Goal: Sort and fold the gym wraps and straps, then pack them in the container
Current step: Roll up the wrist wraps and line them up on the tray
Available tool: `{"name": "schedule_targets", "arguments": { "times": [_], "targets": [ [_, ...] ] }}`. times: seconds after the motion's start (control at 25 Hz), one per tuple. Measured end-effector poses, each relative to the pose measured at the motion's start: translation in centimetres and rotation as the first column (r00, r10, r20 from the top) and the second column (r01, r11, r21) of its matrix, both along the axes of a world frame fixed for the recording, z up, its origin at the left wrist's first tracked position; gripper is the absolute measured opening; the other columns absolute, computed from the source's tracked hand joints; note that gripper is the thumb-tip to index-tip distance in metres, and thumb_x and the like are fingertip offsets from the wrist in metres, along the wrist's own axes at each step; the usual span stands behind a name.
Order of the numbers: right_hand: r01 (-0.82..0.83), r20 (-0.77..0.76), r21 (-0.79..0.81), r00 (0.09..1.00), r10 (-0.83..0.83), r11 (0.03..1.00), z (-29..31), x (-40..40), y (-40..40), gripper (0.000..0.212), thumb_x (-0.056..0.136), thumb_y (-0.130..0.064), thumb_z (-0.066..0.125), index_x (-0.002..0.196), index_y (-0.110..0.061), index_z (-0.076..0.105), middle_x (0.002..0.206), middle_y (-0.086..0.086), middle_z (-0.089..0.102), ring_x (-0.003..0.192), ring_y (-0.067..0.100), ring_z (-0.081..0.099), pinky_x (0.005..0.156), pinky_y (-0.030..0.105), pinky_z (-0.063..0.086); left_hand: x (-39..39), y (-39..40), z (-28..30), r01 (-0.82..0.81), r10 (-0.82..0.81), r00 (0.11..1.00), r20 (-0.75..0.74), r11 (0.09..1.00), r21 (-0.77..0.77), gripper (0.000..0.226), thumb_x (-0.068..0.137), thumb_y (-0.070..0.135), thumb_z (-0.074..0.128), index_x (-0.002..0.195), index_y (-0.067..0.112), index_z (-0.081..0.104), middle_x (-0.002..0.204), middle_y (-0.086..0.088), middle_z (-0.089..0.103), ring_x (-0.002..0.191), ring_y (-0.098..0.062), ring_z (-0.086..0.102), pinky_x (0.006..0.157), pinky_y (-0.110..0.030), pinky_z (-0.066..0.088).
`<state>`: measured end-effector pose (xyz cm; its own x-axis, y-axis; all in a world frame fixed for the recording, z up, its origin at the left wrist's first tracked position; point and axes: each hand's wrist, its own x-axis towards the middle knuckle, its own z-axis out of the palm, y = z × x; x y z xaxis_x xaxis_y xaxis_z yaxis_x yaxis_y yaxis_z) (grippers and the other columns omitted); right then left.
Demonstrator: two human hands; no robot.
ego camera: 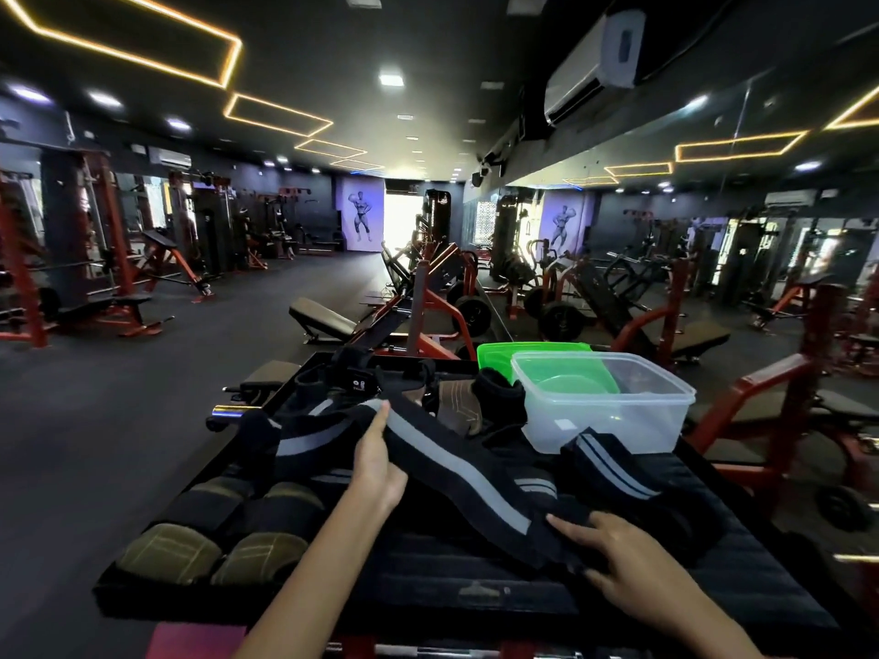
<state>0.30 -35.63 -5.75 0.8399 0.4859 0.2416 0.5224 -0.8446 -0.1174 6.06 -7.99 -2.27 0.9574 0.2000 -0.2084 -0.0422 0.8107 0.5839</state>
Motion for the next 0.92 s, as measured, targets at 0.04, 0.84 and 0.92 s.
{"name": "schedule_targets", "arguments": {
  "times": [0.04, 0.84, 0.92],
  "targets": [
    [0.035, -0.119, 0.040, 0.992, -0.030, 0.999, 0.0, 0.2, 0.1, 0.066, 0.086, -0.034, 0.058, 0.140, -0.049, 0.023, 0.106, -0.017, 0.040, 0.109, 0.002, 0.049, 0.086, 0.010, 0.036, -0.3, -0.2, 0.2, 0.025, -0.027, 0.999, 0.029, 0.998, 0.063, 0.042, 0.093, 0.033, 0.052, 0.117, -0.001, 0.059, 0.111, -0.016, 0.064, 0.092, -0.026, 0.063, 0.075, -0.034, 0.050],
    [0.113, -0.233, 0.527, 0.972, 0.015, 0.843, 4.1, 2.8, 3.1, 0.022, 0.080, -0.010, 0.071, 0.086, -0.030, 0.064, 0.087, -0.013, 0.070, 0.087, 0.005, 0.065, 0.075, 0.016, 0.048, -0.4, 4.7, 3.9, -0.065, 0.044, 0.989, 0.140, 0.987, 0.149, 0.015, 0.095, 0.011, 0.051, 0.092, 0.003, 0.062, 0.082, -0.010, 0.070, 0.075, -0.018, 0.067, 0.062, -0.026, 0.058],
    [0.210, -0.167, 0.277, 0.972, -0.168, 0.938, 4.0, 3.5, 1.9, 0.022, 0.078, -0.018, 0.070, 0.078, -0.035, 0.056, 0.077, -0.016, 0.062, 0.085, 0.007, 0.062, 0.072, 0.023, 0.046, -0.1, 5.0, 3.8, -0.096, 0.078, 0.987, 0.141, 0.988, 0.121, 0.015, 0.095, 0.014, 0.052, 0.096, 0.002, 0.061, 0.089, -0.011, 0.067, 0.074, -0.017, 0.067, 0.059, -0.025, 0.058]
  ]
}}
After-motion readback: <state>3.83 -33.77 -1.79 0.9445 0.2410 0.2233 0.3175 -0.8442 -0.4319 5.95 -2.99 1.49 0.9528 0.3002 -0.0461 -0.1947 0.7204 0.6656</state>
